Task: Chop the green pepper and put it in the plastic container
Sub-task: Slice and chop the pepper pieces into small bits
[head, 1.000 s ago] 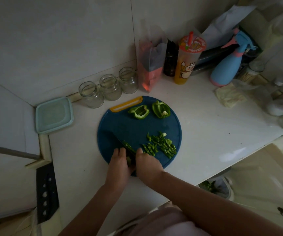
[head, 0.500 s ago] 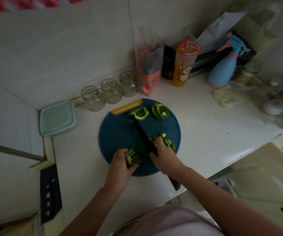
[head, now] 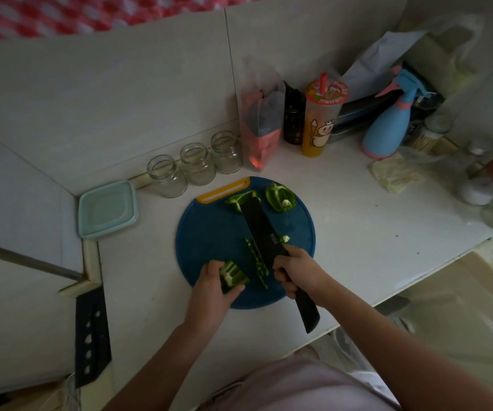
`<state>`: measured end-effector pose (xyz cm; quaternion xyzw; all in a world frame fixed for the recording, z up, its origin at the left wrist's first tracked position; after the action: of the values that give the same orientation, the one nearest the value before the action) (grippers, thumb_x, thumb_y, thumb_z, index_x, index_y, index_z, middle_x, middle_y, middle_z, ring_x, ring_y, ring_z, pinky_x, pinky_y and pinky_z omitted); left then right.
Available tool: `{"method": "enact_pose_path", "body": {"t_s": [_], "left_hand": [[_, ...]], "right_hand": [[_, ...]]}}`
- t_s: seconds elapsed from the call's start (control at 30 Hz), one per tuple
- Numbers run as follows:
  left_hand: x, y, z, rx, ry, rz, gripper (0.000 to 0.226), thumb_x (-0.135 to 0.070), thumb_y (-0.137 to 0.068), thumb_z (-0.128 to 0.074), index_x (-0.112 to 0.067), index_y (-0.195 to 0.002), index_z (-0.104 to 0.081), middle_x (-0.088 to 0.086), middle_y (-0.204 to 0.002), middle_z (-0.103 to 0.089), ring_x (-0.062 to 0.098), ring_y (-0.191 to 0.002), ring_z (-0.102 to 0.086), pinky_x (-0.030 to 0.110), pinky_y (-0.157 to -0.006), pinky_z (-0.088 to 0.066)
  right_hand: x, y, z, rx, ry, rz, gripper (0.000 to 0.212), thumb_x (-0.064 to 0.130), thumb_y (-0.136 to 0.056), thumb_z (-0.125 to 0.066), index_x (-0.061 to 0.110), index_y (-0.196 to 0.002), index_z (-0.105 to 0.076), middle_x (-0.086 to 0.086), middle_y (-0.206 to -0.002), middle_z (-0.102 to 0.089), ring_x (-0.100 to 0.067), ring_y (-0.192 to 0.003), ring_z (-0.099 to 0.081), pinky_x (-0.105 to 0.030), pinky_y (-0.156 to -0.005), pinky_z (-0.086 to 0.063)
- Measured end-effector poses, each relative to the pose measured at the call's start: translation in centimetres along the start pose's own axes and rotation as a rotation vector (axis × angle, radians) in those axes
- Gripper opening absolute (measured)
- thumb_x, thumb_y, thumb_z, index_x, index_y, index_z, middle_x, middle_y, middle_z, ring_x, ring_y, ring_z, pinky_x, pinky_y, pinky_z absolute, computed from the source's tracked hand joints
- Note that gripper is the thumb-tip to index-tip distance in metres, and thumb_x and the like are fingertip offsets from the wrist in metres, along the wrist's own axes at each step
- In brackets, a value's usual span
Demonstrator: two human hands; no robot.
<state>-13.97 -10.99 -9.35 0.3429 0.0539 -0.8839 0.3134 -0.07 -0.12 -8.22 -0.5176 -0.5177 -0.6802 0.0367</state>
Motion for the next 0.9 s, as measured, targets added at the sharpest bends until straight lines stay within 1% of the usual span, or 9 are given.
{"method": "enact_pose_path", "body": {"t_s": [0.13, 0.23, 0.37, 0.43, 0.53, 0.6, 0.7, 0.8, 0.9], "left_hand": [[0.1, 0.0, -0.1, -0.001, -0.024, -0.019, 0.047, -0.028, -0.075, -0.077, -0.009, -0.109, -0.051, 0.002, -0.102, -0.050, 0.016, -0.083, -0.054, 0.026, -0.065, -0.040], [0.1, 0.0, -0.1, -0.003, -0.029, -0.023, 0.046, -0.029, -0.074, -0.077, -0.009, -0.107, -0.051, 0.002, -0.101, -0.050, 0.018, -0.083, -0.055, 0.028, -0.065, -0.043], [0.1, 0.0, 0.0, -0.017, -0.020, -0.027, 0.046, -0.028, -0.073, -0.078, -0.009, -0.106, -0.051, -0.001, -0.098, -0.049, 0.015, -0.081, -0.054, 0.023, -0.064, -0.039], [0.1, 0.0, 0.0, -0.023, -0.015, -0.022, 0.047, -0.028, -0.073, -0.079, -0.009, -0.106, -0.051, -0.003, -0.098, -0.047, 0.014, -0.081, -0.053, 0.022, -0.064, -0.037], [0.3, 0.0, 0.0, -0.026, -0.006, -0.005, 0.048, -0.028, -0.072, -0.079, -0.010, -0.105, -0.051, -0.003, -0.098, -0.048, 0.015, -0.083, -0.054, 0.023, -0.065, -0.039], [0.4, 0.0, 0.0, -0.027, -0.007, -0.006, 0.048, -0.028, -0.071, -0.080, -0.009, -0.105, -0.051, -0.002, -0.098, -0.049, 0.017, -0.083, -0.055, 0.023, -0.064, -0.039], [0.4, 0.0, 0.1, -0.033, -0.020, -0.014, 0.048, -0.030, -0.071, -0.079, -0.010, -0.104, -0.051, -0.001, -0.098, -0.052, 0.016, -0.081, -0.055, 0.023, -0.063, -0.039], [0.3, 0.1, 0.1, -0.039, -0.023, -0.019, 0.047, -0.030, -0.072, -0.079, -0.011, -0.104, -0.051, -0.001, -0.098, -0.053, 0.015, -0.079, -0.055, 0.024, -0.063, -0.040], [0.3, 0.1, 0.1, -0.038, -0.021, -0.023, 0.047, -0.029, -0.072, -0.079, -0.011, -0.105, -0.052, 0.000, -0.099, -0.053, 0.017, -0.081, -0.056, 0.025, -0.064, -0.041]], "right_hand": [[0.7, 0.2, -0.1, -0.008, 0.182, 0.117, 0.015, 0.004, -0.092, -0.041, 0.014, -0.102, -0.046, -0.006, -0.061, -0.050, -0.013, -0.040, -0.039, -0.024, -0.039, -0.037], [0.7, 0.1, -0.1, -0.048, 0.305, 0.159, 0.025, 0.007, -0.094, -0.043, 0.020, -0.115, -0.037, -0.010, -0.069, -0.054, -0.015, -0.040, -0.045, -0.025, -0.038, -0.040], [1.1, -0.1, 0.7, -0.141, 0.423, 0.189, 0.029, 0.024, -0.096, -0.052, 0.011, -0.111, -0.030, -0.012, -0.080, -0.057, -0.006, -0.033, -0.048, -0.023, -0.036, -0.041], [1.7, 0.0, 1.0, -0.177, 0.496, 0.249, 0.035, 0.029, -0.096, -0.052, 0.011, -0.116, -0.030, -0.009, -0.083, -0.059, -0.002, -0.037, -0.052, -0.017, -0.036, -0.041], [2.2, 0.2, 1.2, -0.195, 0.625, 0.324, 0.052, 0.023, -0.097, -0.049, 0.024, -0.141, -0.021, -0.002, -0.088, -0.059, -0.005, -0.053, -0.054, -0.013, -0.042, -0.041], [2.2, 0.3, 1.3, -0.208, 0.696, 0.342, 0.063, 0.014, -0.095, -0.048, 0.033, -0.147, -0.018, 0.000, -0.095, -0.059, -0.003, -0.057, -0.051, -0.012, -0.047, -0.043], [1.5, 0.3, 2.2, -0.244, 0.592, 0.281, 0.063, 0.006, -0.092, -0.043, 0.036, -0.145, -0.028, 0.002, -0.089, -0.054, -0.007, -0.054, -0.053, -0.012, -0.036, -0.039], [1.1, 0.3, 2.8, -0.266, 0.567, 0.249, 0.058, 0.006, -0.092, -0.041, 0.034, -0.142, -0.035, 0.002, -0.083, -0.053, -0.012, -0.051, -0.054, -0.016, -0.034, -0.040], [0.9, 0.3, 3.0, -0.268, 0.548, 0.205, 0.026, 0.008, -0.092, -0.044, 0.017, -0.114, -0.054, -0.002, -0.069, -0.053, -0.010, -0.041, -0.051, -0.020, -0.034, -0.041]]}}
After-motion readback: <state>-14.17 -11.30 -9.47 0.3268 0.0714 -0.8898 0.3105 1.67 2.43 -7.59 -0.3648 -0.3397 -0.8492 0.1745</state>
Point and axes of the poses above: each hand's wrist, its own y-axis away from the middle knuckle, its own z-axis out of the back of the hand, x = y × z, the point moved 8 cm from there along -y, towards the middle knuckle
